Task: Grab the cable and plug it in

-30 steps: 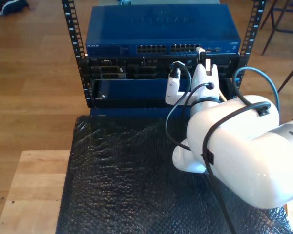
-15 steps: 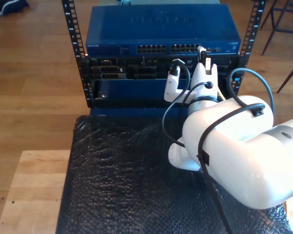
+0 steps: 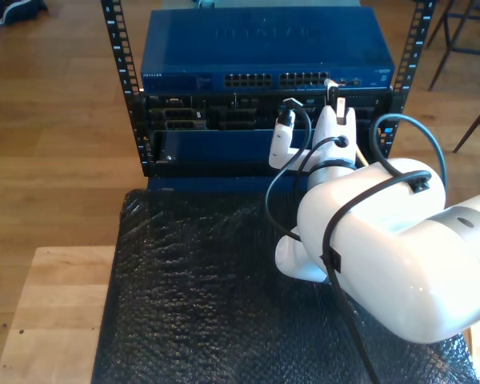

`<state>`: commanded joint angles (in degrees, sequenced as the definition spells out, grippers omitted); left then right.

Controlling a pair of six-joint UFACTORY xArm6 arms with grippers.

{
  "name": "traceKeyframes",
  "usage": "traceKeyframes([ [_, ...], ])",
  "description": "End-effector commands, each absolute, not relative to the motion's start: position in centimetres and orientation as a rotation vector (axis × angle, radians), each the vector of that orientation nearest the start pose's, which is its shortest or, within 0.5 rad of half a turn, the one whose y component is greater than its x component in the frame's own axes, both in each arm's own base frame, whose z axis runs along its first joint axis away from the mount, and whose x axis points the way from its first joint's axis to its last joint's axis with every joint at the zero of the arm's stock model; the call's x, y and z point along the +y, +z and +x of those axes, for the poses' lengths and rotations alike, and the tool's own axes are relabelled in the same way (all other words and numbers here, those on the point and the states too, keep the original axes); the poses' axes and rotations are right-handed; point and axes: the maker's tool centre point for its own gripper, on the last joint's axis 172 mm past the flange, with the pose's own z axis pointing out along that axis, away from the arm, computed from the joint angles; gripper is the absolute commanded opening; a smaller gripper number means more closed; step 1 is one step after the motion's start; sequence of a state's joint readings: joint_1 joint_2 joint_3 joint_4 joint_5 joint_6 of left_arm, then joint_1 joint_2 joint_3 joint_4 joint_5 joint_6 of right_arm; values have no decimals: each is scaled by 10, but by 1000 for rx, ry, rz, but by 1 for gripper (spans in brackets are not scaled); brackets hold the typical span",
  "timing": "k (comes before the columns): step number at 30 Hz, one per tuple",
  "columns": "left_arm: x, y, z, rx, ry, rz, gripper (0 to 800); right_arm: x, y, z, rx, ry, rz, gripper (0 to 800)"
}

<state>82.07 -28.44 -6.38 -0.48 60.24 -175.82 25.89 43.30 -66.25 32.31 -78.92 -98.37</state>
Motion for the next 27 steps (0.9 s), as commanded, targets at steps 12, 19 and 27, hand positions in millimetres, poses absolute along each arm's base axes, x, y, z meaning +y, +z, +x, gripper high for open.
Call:
traceKeyframes([
  [12,123,30,19,2652,-535,-2156,800,154,270,655,981,1266,1181,0],
  [19,123,30,19,2652,-535,-2156,800,155,264,658,991,1262,1190,0],
  [27,123,30,19,2652,-535,-2156,800,157,265,662,981,1270,1187,0],
])
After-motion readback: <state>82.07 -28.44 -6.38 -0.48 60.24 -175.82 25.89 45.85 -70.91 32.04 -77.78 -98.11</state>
